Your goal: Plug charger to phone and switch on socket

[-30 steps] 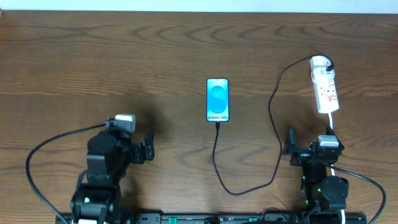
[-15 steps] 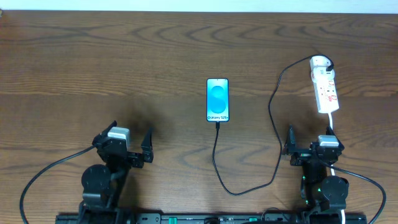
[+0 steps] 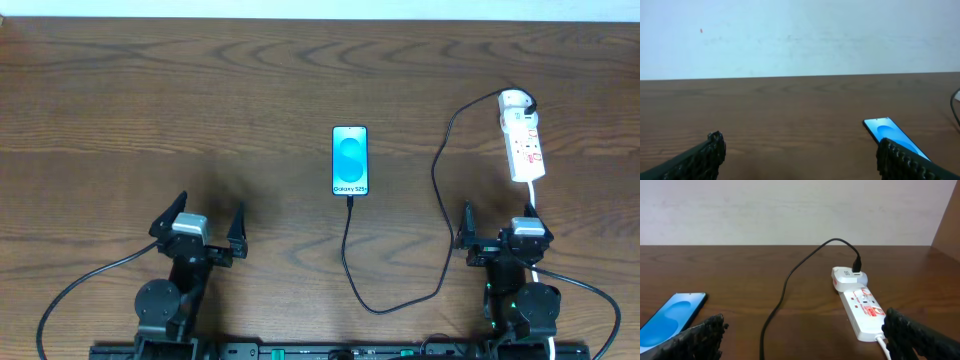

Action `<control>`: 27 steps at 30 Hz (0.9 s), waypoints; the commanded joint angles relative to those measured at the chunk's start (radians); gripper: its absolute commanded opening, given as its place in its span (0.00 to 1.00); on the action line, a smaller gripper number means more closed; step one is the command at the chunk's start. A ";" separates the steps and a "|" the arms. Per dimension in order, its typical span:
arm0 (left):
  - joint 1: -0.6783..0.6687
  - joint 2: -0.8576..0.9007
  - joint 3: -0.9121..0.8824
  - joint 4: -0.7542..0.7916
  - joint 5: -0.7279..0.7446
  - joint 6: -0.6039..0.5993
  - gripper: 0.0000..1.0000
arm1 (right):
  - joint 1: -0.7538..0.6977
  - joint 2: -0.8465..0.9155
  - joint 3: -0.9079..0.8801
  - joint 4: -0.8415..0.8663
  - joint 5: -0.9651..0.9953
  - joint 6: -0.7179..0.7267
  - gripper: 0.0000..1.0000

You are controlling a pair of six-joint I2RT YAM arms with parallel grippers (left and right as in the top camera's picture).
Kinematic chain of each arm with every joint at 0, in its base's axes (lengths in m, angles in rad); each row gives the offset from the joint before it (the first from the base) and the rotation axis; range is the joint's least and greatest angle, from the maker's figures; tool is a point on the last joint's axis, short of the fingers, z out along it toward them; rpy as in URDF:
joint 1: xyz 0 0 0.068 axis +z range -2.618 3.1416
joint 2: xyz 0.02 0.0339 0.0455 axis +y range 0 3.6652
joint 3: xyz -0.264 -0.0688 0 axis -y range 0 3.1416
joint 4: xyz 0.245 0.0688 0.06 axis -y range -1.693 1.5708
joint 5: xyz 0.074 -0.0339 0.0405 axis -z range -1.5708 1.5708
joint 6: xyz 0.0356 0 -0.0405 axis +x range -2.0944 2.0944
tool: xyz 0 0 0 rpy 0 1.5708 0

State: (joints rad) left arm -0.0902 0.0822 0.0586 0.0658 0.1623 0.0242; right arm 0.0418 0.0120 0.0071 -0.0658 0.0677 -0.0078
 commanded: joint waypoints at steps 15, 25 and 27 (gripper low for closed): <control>0.048 -0.081 -0.055 0.031 -0.052 0.009 0.98 | 0.011 -0.006 -0.002 -0.003 0.008 0.000 0.99; 0.048 -0.081 -0.055 -0.131 -0.077 0.010 0.98 | 0.011 -0.006 -0.002 -0.003 0.008 0.000 0.99; 0.048 -0.081 -0.055 -0.132 -0.085 0.010 0.98 | 0.011 -0.006 -0.002 -0.003 0.008 0.000 0.99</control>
State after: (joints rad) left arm -0.0471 0.0105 0.0128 -0.0189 0.0875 0.0265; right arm 0.0418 0.0120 0.0071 -0.0654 0.0677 -0.0082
